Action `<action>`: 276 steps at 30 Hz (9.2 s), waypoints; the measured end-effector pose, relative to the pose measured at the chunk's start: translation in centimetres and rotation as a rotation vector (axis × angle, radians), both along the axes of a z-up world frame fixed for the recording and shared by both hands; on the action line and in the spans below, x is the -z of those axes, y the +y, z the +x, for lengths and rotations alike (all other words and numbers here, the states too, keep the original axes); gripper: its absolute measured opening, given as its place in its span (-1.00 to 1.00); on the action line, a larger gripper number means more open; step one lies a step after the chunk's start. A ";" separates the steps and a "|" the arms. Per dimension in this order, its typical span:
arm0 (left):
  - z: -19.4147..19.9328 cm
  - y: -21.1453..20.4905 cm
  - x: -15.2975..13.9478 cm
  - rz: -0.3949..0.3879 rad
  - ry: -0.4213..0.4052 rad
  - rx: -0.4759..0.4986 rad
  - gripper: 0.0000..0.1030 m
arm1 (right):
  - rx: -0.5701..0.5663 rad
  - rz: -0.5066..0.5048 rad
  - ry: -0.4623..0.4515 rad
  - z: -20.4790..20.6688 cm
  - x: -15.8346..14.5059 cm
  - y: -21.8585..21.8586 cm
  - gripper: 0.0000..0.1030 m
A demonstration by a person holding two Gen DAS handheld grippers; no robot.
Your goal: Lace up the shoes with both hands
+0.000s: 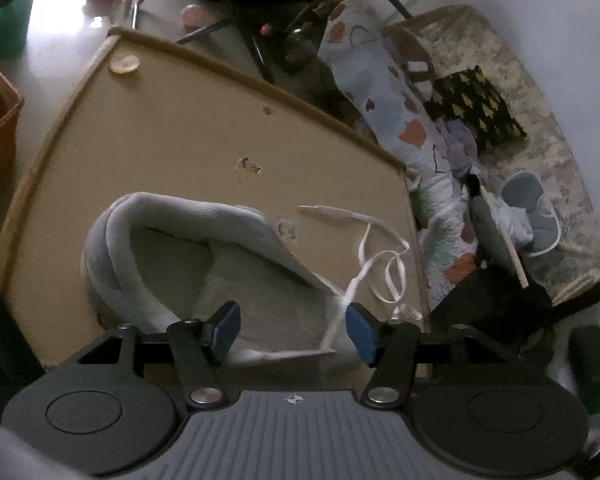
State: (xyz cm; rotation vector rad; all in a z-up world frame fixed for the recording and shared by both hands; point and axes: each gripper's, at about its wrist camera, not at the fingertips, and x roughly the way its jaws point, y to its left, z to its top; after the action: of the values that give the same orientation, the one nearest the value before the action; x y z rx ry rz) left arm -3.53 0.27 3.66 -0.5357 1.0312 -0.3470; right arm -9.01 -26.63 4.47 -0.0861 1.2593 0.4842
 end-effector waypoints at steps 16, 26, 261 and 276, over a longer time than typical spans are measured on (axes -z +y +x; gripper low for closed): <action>-4.5 -4.5 -3.7 0.023 0.050 0.043 0.21 | 0.191 0.056 -0.063 -0.7 2.5 -1.6 -0.12; -2.6 -8.3 3.3 0.089 0.267 0.098 0.04 | 0.283 0.084 -0.089 -1.1 2.5 -3.1 -0.12; -3.1 0.0 -0.4 0.326 -0.236 -0.005 -0.75 | -0.940 -0.570 -0.397 5.2 4.5 7.7 -0.96; -3.0 0.1 -0.1 0.326 -0.238 -0.003 -0.75 | -0.239 -0.069 -0.246 10.6 -1.3 5.7 -0.97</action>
State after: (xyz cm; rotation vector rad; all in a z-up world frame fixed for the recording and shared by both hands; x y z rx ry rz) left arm -6.53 0.34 3.80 -0.1961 0.8341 -0.2273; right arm 1.56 -20.89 5.79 -0.3477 1.0286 0.6163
